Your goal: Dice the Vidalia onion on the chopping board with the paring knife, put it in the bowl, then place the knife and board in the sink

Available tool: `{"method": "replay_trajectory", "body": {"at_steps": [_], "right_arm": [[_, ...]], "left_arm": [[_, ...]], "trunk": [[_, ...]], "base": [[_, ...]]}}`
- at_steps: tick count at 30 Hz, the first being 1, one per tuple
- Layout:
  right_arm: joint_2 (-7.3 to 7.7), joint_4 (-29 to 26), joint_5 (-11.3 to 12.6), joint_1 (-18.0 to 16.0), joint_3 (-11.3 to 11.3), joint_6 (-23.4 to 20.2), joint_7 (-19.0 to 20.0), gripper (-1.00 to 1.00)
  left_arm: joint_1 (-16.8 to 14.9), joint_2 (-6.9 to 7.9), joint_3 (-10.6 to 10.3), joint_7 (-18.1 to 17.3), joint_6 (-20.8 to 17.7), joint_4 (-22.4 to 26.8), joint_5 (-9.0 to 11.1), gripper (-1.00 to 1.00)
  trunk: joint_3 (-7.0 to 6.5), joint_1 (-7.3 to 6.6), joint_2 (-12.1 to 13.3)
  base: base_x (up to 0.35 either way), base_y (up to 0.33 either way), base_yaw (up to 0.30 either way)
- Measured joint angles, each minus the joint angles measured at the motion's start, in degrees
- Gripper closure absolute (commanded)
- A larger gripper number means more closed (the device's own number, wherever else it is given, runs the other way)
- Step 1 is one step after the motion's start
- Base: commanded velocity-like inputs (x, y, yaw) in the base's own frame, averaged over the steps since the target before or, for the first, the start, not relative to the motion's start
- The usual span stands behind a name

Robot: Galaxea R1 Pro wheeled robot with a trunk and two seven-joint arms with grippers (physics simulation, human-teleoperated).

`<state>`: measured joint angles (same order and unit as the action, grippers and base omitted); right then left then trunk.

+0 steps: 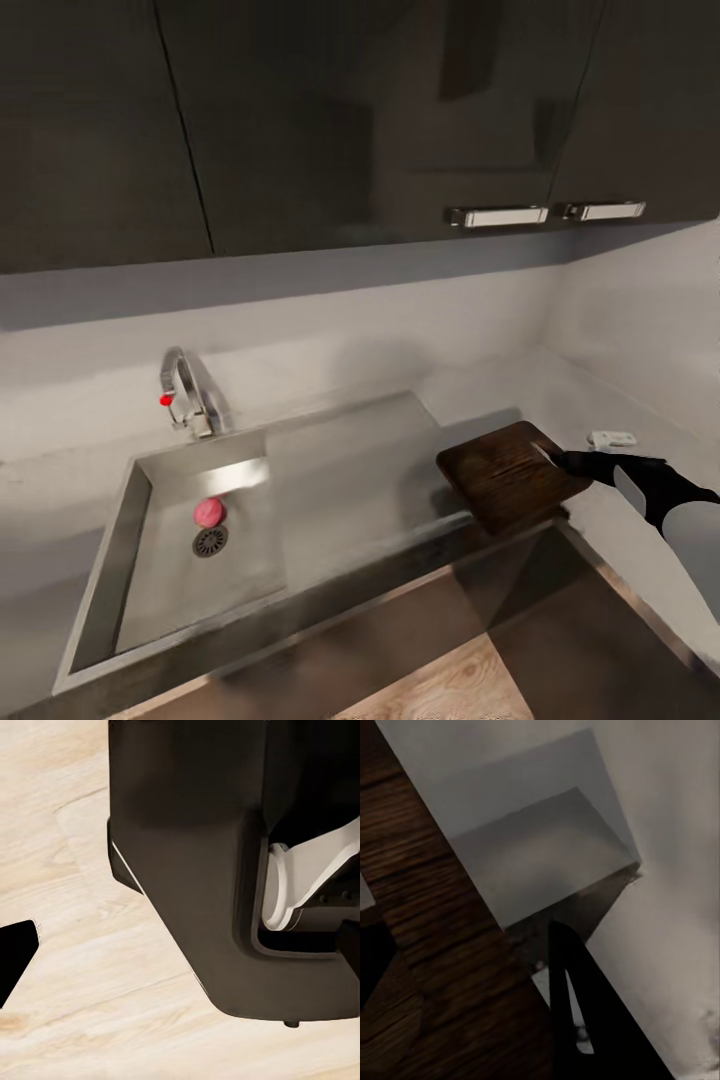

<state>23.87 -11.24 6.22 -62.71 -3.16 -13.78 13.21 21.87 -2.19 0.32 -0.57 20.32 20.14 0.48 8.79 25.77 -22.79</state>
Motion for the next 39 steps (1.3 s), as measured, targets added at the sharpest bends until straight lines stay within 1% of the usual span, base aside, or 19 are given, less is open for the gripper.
{"method": "replay_trajectory", "body": {"at_steps": [16, 39], "right_arm": [[-0.02, 0.0, 0.0, 0.0, -0.1, 0.0, 0.0, 1.0], [-0.09, 0.0, 0.0, 0.0, -0.1, 0.0, -0.1, 1.0]], "left_arm": [[0.0, 0.04, 0.0, 0.0, 0.0, 0.0, 0.0, -1.0], [0.0, 0.09, 0.1, 0.0, -0.1, -0.1, 0.1, -1.0]], "trunk": [[-1.29, 0.0, 0.0], [-3.27, -0.01, 0.0]], "base": [[-0.264, 0.204, 0.0], [-0.168, 0.261, 0.0]]}}
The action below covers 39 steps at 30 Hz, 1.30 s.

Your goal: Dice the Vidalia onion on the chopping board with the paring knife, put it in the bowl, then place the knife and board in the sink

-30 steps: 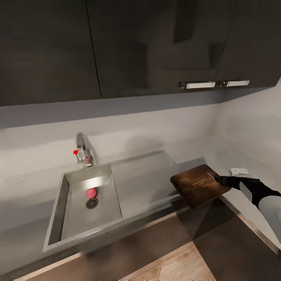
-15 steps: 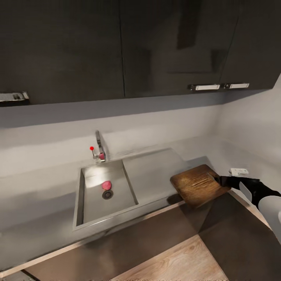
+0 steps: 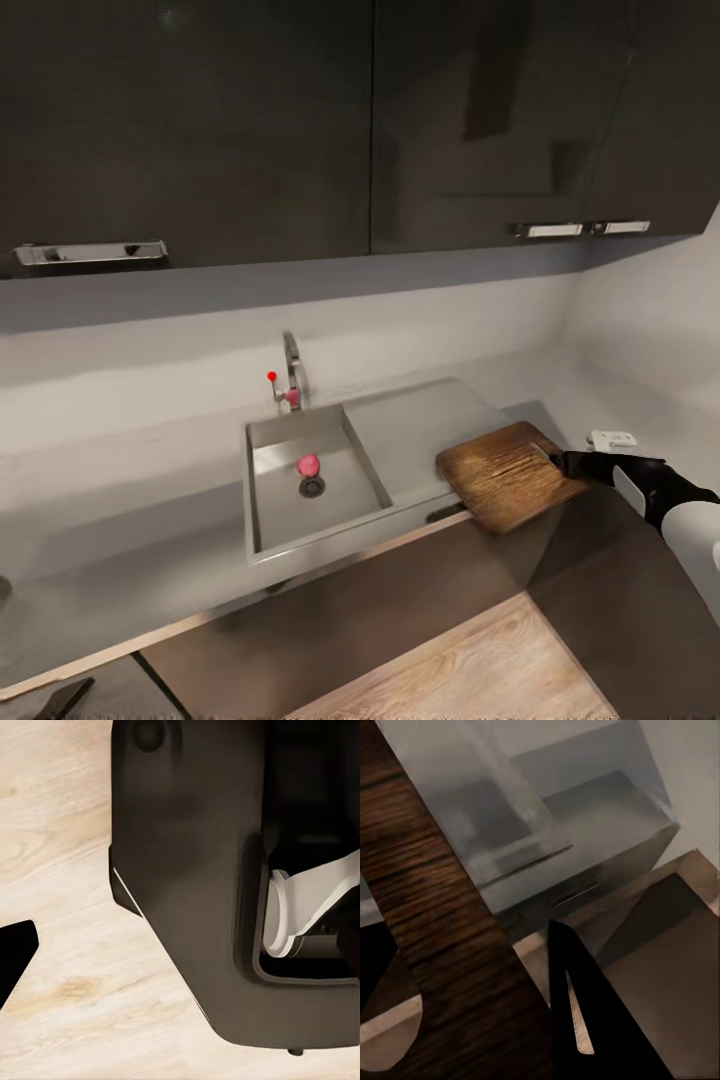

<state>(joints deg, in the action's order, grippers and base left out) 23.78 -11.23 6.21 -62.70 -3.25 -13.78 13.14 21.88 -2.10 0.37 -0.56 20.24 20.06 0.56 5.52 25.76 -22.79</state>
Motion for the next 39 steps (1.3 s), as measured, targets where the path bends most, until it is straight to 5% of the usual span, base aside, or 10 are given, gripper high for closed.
{"method": "replay_trajectory", "body": {"at_steps": [23, 39], "right_arm": [[-0.26, 0.0, -0.1, 0.0, 0.0, 0.0, -0.2, 1.0], [-0.27, 0.0, -0.1, 0.0, 0.0, 0.0, -0.2, 1.0]], "left_arm": [[0.0, 0.0, 0.0, 0.0, 0.1, -0.4, 0.0, -1.0], [0.0, 0.0, 0.0, -0.1, 0.1, -0.7, 0.0, -1.0]], "trunk": [[-0.12, -0.01, 0.0], [0.28, -0.01, 0.0]], "base": [[-0.08, 0.28, 0.006], [0.0, 0.291, 0.205]]}}
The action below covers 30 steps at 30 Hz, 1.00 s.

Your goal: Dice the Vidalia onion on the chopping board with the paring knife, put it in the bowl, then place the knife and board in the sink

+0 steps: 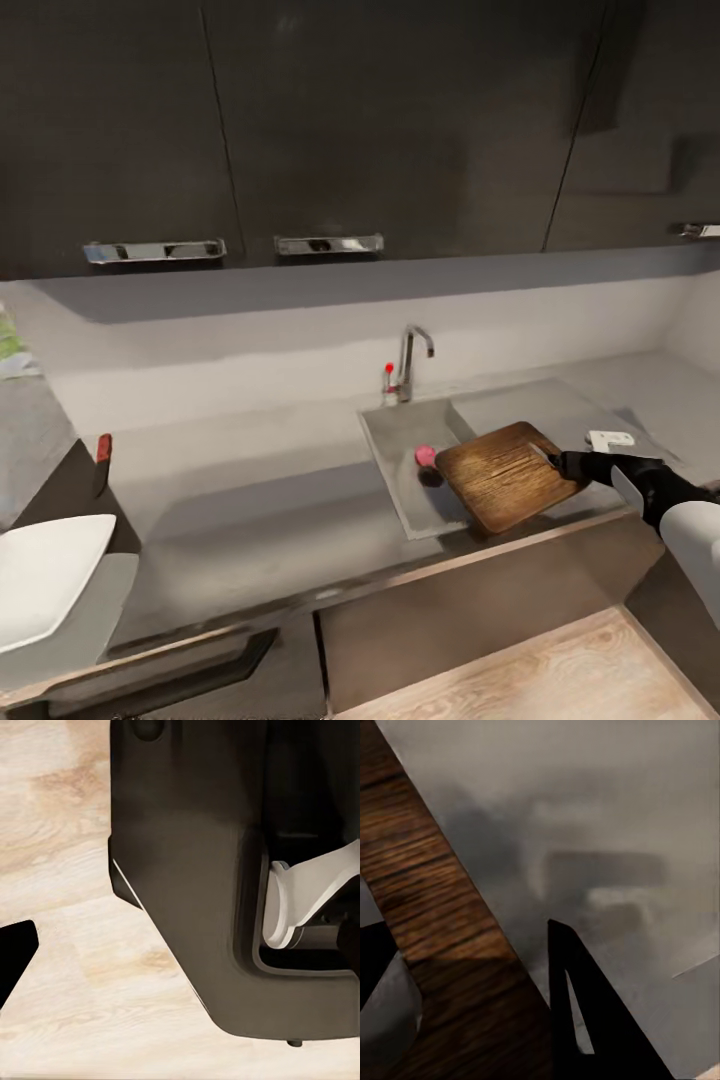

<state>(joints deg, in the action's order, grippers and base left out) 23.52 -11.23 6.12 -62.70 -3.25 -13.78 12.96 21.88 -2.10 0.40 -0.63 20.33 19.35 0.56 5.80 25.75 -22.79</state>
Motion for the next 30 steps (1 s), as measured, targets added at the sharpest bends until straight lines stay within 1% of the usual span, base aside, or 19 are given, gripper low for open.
{"method": "replay_trajectory", "body": {"at_steps": [7, 11, 26, 30], "right_arm": [[0.03, 0.0, 0.0, 0.0, 0.0, 0.0, 0.0, 1.0], [0.08, 0.0, 0.0, 0.0, 0.1, 0.0, -0.1, 1.0], [0.06, 0.0, -0.1, 0.0, 0.0, 0.0, -0.3, 1.0], [0.02, 0.0, -0.1, 0.0, 0.0, 0.0, -0.4, 1.0]], "left_arm": [[0.0, 0.0, 0.0, 0.0, 0.0, -0.1, 0.0, -1.0], [0.0, -0.05, 0.0, 0.0, 0.0, -0.1, -0.1, -1.0], [0.0, -0.08, 0.0, 0.0, 0.0, -0.1, -0.1, -1.0], [0.0, -0.09, 0.0, 0.0, 0.0, 0.0, -0.1, -1.0]], "trunk": [[0.17, 0.0, 0.0], [0.25, 0.01, 0.0], [0.28, 0.01, 0.0], [0.28, 0.0, 0.0]], "base": [[-0.006, 0.291, 0.226], [-0.099, 0.288, 0.173], [-0.142, 0.281, 0.011], [-0.048, 0.293, 0.0]]}}
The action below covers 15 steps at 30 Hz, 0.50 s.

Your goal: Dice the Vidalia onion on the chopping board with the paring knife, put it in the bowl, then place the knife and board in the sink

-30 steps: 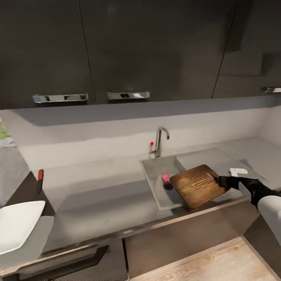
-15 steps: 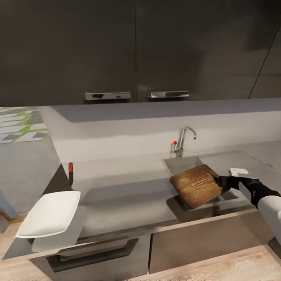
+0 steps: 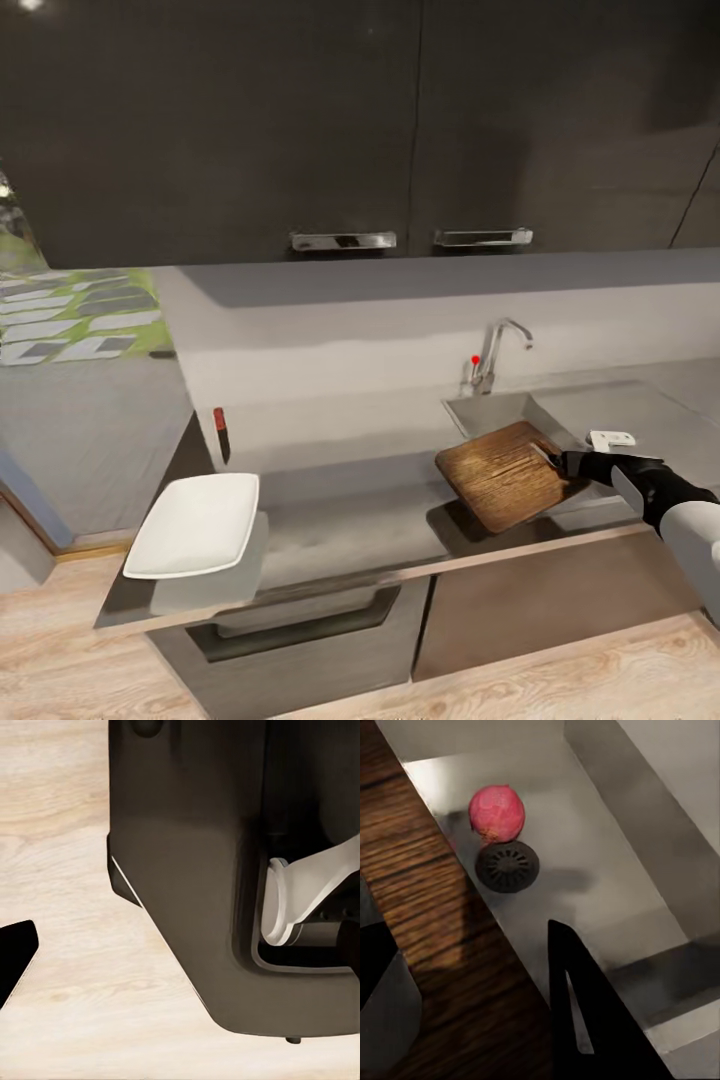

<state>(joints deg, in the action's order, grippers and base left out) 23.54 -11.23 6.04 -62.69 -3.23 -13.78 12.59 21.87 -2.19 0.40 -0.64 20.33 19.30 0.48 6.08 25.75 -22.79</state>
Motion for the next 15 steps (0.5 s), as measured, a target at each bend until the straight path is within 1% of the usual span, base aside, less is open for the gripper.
{"method": "replay_trajectory", "body": {"at_steps": [4, 7, 11, 15], "right_arm": [[-0.01, 0.0, -0.1, 0.0, 0.1, -0.1, -0.6, 1.0], [-0.13, 0.0, 0.0, 0.0, 0.2, -0.1, -2.7, 1.0], [-1.06, 0.0, 0.3, 0.0, 0.2, -0.1, -6.2, 1.0], [-1.56, 0.0, 0.2, 0.0, 0.2, -0.2, -7.1, 1.0]], "left_arm": [[0.0, 0.03, 0.0, 0.0, 0.0, 0.0, 0.0, -1.0], [0.0, 0.03, 0.0, 0.0, 0.0, 0.0, 0.0, -1.0], [0.0, 0.05, 0.0, 0.0, 0.0, 0.0, 0.0, -1.0], [0.0, 0.08, 0.0, 0.0, 0.0, 0.0, 0.1, -1.0]], "trunk": [[0.0, 0.0, 0.0], [0.0, 0.0, 0.0], [0.0, 0.0, 0.0], [0.0, 0.0, 0.0]], "base": [[-0.008, 0.301, 0.0], [-0.002, 0.302, 0.0], [0.0, 0.302, 0.0], [0.0, 0.302, 0.0]]}}
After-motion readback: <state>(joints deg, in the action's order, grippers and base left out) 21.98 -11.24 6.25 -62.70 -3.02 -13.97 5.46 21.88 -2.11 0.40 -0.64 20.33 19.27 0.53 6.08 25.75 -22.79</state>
